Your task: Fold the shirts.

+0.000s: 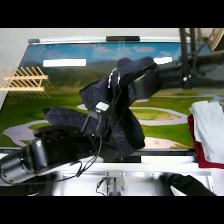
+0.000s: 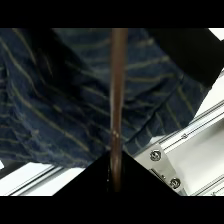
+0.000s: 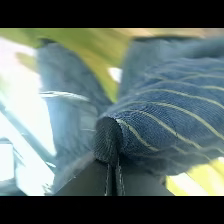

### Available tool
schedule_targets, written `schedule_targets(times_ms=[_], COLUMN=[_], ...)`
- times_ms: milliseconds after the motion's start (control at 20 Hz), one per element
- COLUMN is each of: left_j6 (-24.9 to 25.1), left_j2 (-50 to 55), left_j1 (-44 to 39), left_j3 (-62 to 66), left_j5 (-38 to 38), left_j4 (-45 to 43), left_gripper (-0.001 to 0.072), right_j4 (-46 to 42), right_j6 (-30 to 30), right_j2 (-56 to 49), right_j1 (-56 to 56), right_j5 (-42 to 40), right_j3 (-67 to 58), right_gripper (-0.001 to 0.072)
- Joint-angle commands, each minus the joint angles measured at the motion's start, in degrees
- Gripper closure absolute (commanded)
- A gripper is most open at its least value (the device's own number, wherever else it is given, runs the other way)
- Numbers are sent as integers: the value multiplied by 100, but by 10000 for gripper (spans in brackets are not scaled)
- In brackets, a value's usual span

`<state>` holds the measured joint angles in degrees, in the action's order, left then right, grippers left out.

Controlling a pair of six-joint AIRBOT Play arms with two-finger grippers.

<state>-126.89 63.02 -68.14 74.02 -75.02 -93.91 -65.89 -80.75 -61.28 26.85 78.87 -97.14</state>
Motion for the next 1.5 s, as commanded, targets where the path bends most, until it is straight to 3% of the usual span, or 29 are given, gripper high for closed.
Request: schedule_targets(times_ms=[0,200,300,450,700,1050,1150,1450], left_j6=[391,402,107,87,310,295,127,282], left_j2=[66,177,138,17,-463,-656,-669,-833], left_j1=[74,203,299,358,354,514,723,1182], left_j3=[0,0,0,0,0,-157,-179,-177], left_j5=[149,157,155,151,90,-247,-299,-280], left_j4=[94,33,-170,-352,-385,-411,-411,-413], left_gripper=[655,655,655,655,655,655,655,655], right_j4=[116,94,57,-522,-1493,-1252,-1010,-1266], right_j6=[37,-175,-415,-822,-883,-907,-905,-905], right_j2=[177,442,590,739,745,745,774,776], right_j1=[660,1025,1045,1045,1047,1047,1047,1047], right_j5=[-332,-382,-343,81,780,529,269,-717], right_j3=[-7,-7,-7,-4,-4,-4,-26,-918], right_gripper=[618,618,618,618,617,618,618,618])
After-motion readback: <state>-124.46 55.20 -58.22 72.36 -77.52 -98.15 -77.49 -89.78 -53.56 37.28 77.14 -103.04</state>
